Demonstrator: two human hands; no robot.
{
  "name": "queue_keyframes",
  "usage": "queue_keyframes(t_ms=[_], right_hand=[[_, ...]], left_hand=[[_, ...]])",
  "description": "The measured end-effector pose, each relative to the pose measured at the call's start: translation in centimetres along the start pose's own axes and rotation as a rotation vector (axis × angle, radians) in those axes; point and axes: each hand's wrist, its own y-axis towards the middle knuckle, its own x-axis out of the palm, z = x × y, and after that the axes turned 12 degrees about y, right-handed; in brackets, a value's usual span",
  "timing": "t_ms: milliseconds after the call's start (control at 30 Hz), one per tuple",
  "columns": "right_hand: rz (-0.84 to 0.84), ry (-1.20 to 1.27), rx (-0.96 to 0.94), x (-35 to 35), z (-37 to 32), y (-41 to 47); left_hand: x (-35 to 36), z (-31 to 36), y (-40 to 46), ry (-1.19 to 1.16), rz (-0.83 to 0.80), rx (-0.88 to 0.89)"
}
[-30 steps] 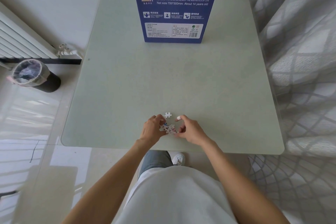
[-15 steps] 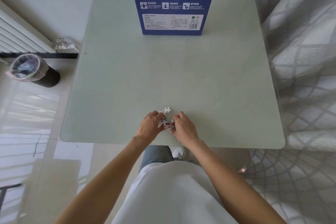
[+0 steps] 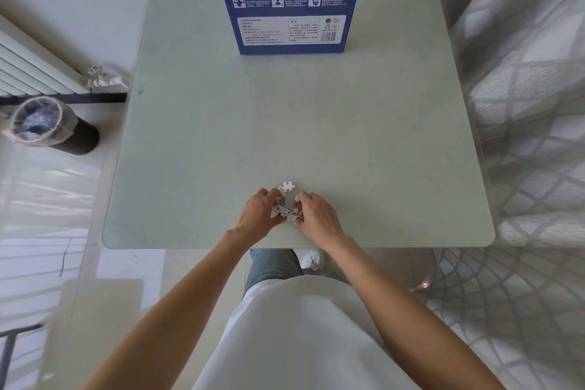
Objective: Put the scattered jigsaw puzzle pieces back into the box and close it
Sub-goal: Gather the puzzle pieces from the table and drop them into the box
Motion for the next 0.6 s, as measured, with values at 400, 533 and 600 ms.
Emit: queue_keyframes(t_ms=[400, 533, 600], right_hand=[[-0.001, -0.092, -0.060, 0.31, -0.24, -0.11], [0.005, -0.064, -0.067, 0.15, -0.30, -0.15], [0.009, -0.071, -0.064, 0.15, -0.30, -0.12]], left_hand=[[-0.33, 0.23, -0.26, 0.016, 0.004, 0.005], [-0.32, 0.14, -0.43, -0.002, 0.006, 0.008], [-0.29, 0.10, -0.47, -0.017, 0.013, 0.014]])
